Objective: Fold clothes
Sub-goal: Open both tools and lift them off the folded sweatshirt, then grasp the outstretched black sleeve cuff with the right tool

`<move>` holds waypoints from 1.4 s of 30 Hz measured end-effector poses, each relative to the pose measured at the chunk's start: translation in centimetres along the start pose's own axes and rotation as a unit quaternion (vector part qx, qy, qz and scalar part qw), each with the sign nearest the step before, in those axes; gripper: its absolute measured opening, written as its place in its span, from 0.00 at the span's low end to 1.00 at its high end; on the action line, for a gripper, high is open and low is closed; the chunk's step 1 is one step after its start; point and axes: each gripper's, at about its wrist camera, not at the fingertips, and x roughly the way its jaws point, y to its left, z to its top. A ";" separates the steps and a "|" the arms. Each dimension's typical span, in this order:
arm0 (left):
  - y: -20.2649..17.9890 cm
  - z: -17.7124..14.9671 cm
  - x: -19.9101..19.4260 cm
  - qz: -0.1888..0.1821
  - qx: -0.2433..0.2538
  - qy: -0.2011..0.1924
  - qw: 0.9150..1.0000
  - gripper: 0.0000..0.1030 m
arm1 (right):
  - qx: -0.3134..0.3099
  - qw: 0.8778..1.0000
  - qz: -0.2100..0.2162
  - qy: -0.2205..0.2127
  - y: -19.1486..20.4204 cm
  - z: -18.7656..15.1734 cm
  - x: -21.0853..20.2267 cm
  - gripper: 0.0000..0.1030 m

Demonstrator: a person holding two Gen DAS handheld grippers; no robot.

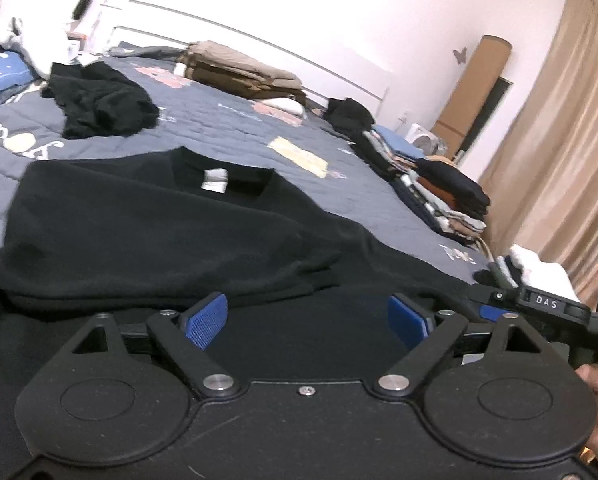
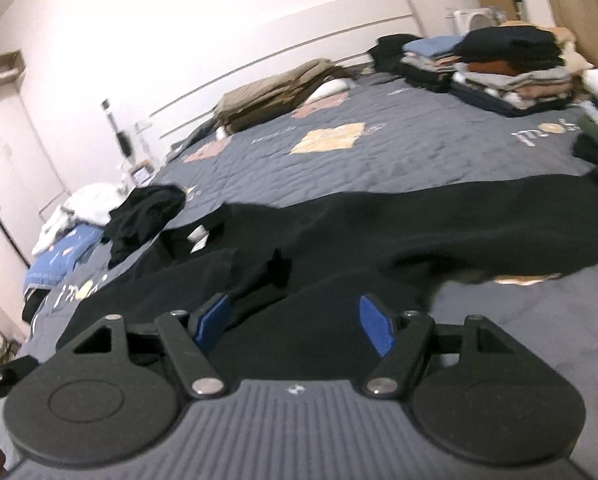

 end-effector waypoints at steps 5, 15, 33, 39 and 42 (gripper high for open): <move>-3.7 -1.2 1.5 -0.015 0.040 0.016 0.999 0.85 | 0.020 0.999 -0.036 -0.020 -3.8 0.7 -1.8 0.69; -10.6 -2.1 5.3 -0.062 0.122 0.040 0.990 0.85 | 0.026 0.993 -0.109 -0.039 -10.5 1.6 -3.9 0.69; -13.2 -3.4 9.0 -0.129 0.116 0.067 0.983 0.86 | 0.039 0.966 -0.240 -0.089 -22.8 4.5 -3.6 0.69; -12.6 -3.3 9.3 -0.134 0.103 0.073 0.983 0.86 | 0.019 0.962 -0.241 -0.130 -25.4 5.6 -2.6 0.69; -12.4 -3.8 9.5 -0.134 0.106 0.082 0.982 0.86 | 0.006 0.957 -0.257 -0.135 -26.7 6.0 -1.6 0.69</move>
